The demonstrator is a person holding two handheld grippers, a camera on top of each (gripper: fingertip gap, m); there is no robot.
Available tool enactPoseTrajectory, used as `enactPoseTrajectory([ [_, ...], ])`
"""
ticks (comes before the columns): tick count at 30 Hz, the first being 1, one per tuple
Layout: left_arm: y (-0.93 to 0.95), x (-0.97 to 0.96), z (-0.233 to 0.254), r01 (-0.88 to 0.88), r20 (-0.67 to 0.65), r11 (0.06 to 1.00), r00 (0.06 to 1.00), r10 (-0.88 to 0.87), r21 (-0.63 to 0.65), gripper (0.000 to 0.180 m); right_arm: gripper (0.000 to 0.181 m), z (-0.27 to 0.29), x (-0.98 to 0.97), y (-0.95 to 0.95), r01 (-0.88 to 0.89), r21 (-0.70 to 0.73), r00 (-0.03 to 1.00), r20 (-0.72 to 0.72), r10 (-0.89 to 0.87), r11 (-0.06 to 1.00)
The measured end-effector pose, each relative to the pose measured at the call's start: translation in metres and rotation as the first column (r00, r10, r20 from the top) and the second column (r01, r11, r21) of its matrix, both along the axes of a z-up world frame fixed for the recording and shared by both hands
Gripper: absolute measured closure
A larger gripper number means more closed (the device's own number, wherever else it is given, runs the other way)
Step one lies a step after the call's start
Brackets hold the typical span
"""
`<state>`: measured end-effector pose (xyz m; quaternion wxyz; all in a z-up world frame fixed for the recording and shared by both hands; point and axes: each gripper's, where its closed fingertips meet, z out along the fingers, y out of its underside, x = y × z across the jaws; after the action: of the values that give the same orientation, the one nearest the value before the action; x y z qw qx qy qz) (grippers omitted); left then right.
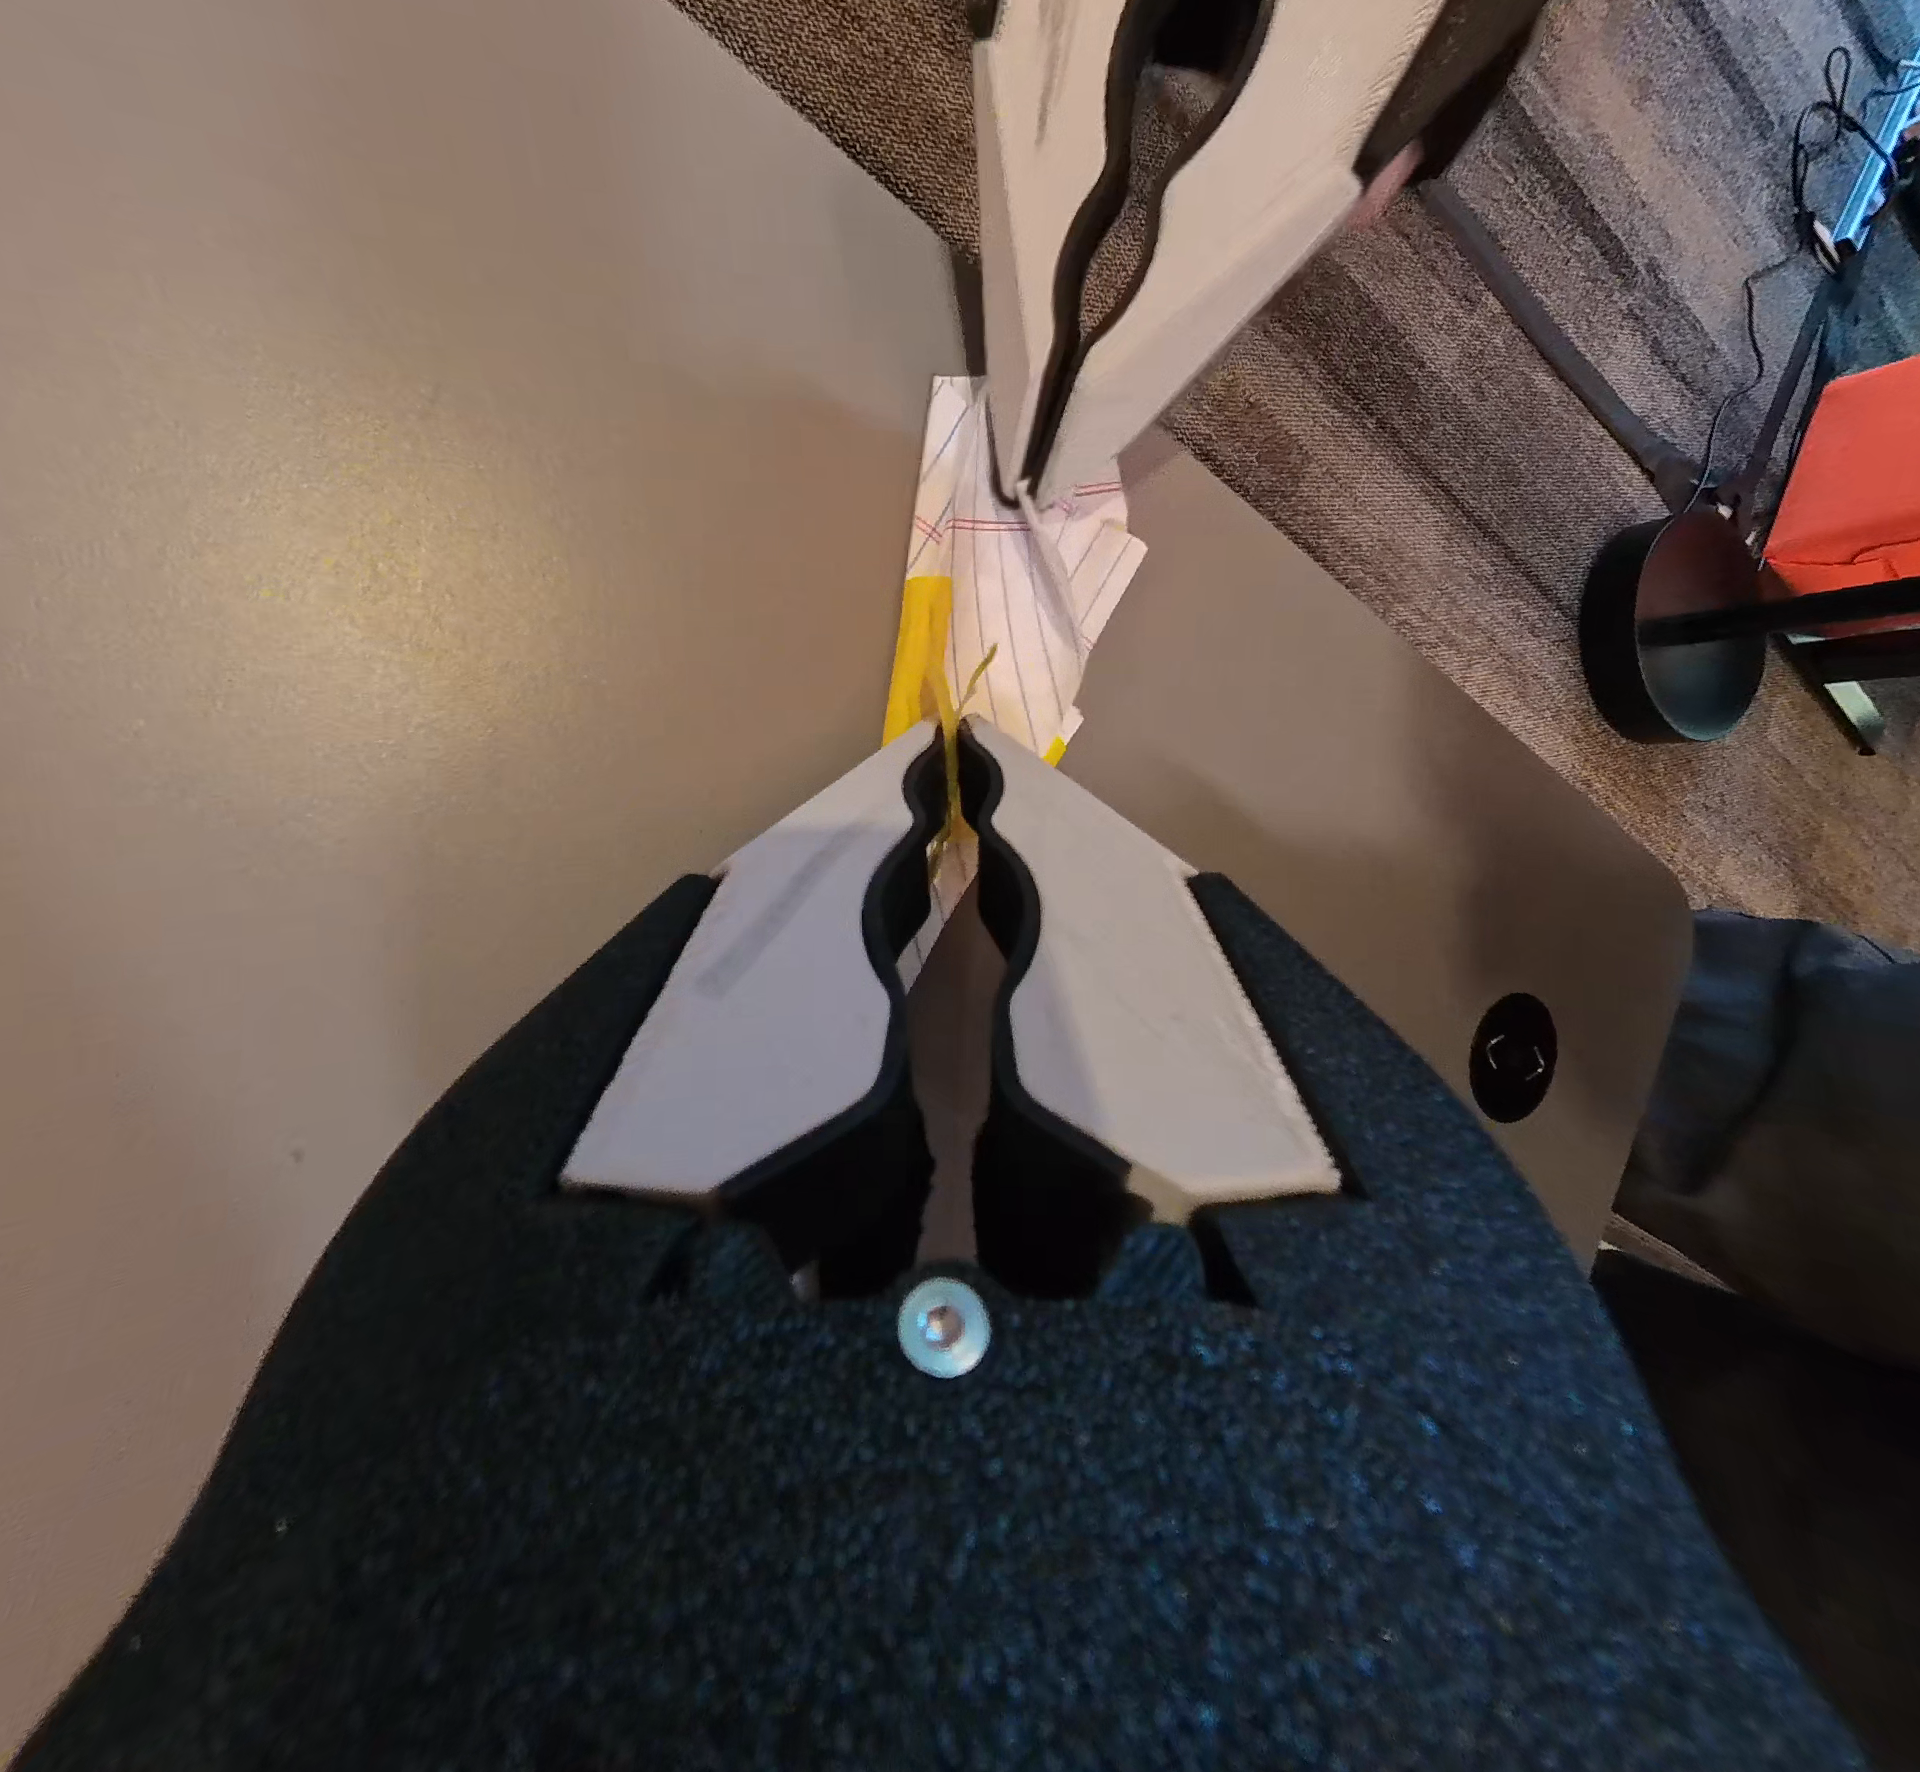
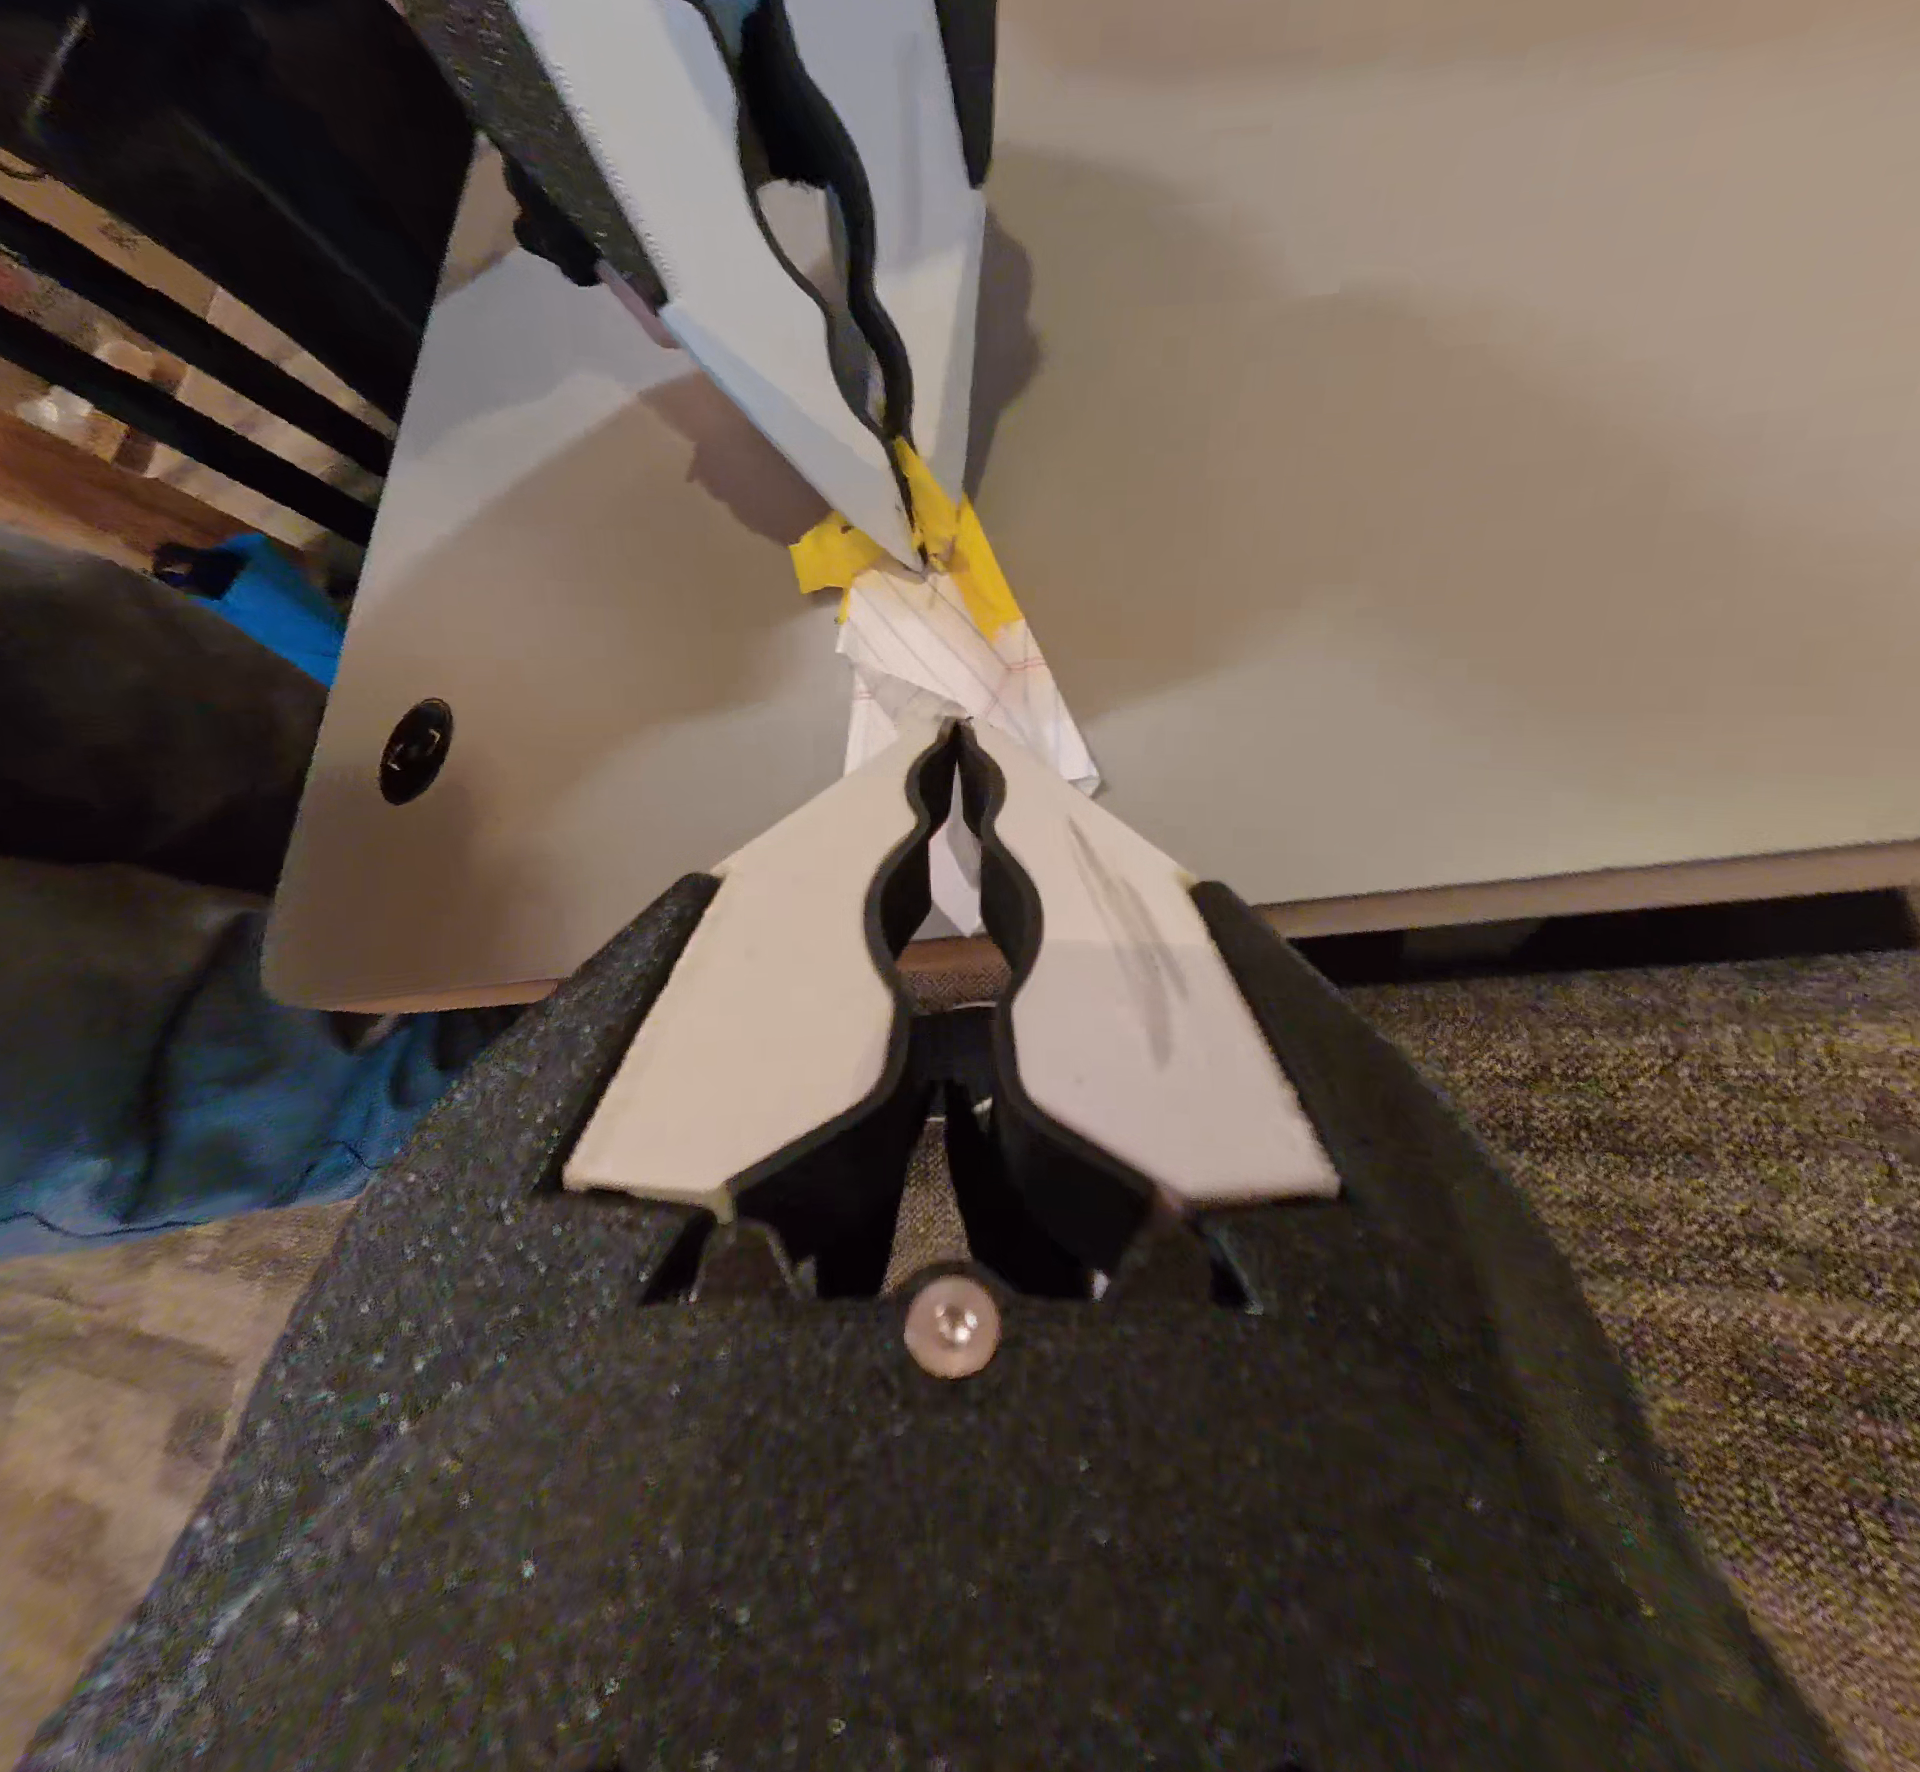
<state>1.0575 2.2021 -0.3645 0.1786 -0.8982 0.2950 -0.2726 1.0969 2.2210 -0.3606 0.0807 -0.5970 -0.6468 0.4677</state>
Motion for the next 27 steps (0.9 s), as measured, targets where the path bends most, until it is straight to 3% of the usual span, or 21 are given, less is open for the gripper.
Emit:
enactPoseTrajectory([
  [9,0.001,0.001,0.002,-0.015,-0.013,0.999,1.0,0.016,0.047,0.18,0.181,-0.003,-0.002,0.005,0.038,0.017,0.999,0.035,-0.038,0.999],
  [16,0.008,0.027,0.039,-0.074,0.093,0.985,0.994,0.06,0.159,0.18,0.181,-0.003,-0.002,0.004,0.045,0.037,0.998,0.05,-0.046,0.998],
  [22,0.008,0.042,0.008,-0.087,-0.007,0.989,0.996,0.089,0.12,0.18,0.181,-0.002,-0.001,0.004,0.061,0.016,0.997,0.052,-0.062,0.998],
  [27,0.01,0.034,0.0,-0.142,0.026,0.987,0.99,0.141,0.073,0.18,0.181,-0.002,-0.002,0.003,0.059,-0.006,0.997,0.057,-0.059,0.998],
])
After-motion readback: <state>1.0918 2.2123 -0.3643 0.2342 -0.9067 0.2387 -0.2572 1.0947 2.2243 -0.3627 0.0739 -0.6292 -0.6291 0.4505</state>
